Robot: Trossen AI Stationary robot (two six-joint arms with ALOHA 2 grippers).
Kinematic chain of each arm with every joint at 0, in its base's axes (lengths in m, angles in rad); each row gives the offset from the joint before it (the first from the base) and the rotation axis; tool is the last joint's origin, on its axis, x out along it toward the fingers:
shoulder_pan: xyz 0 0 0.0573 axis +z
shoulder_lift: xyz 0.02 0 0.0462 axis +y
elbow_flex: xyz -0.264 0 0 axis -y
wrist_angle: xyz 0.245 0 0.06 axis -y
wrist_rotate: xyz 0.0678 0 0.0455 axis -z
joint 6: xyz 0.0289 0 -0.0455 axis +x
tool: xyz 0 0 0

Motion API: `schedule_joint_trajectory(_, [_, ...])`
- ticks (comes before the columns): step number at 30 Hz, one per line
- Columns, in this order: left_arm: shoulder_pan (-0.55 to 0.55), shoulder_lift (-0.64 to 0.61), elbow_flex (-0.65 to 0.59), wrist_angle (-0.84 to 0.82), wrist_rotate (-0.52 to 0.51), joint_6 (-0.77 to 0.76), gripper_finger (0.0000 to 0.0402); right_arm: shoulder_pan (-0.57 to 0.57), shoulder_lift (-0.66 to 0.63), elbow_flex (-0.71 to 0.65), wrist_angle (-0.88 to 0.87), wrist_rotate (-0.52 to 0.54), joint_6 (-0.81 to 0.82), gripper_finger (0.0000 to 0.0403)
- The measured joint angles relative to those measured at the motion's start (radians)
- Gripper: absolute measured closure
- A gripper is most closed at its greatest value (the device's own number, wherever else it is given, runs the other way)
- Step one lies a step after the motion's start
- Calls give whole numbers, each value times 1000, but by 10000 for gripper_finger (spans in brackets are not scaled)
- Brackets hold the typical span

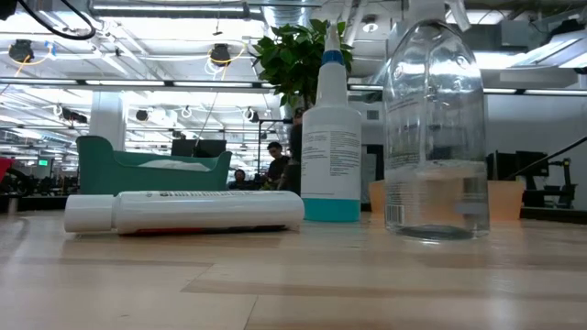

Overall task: Pick & Place Kitchen Items
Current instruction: Put the transparent bottle into the orange bin

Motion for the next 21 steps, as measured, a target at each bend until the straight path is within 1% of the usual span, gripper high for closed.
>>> schedule_joint_trajectory(3, [0,0,0,0,0,0,196,0,0,0,0,0,5,319])
schedule_joint_trajectory(7, [0,0,0,0,0,0,196,0,0,0,-1,2,47,314])
schedule_joint_trajectory(13, [0,0,0,0,0,0,196,7,0,2,-13,7,107,317])
schedule_joint_trajectory(17, [0,0,0,0,0,0,196,18,2,33,-75,13,145,319])
schedule_joint_trajectory(21, [0,0,0,0,0,0,196,33,3,89,-90,26,166,320])
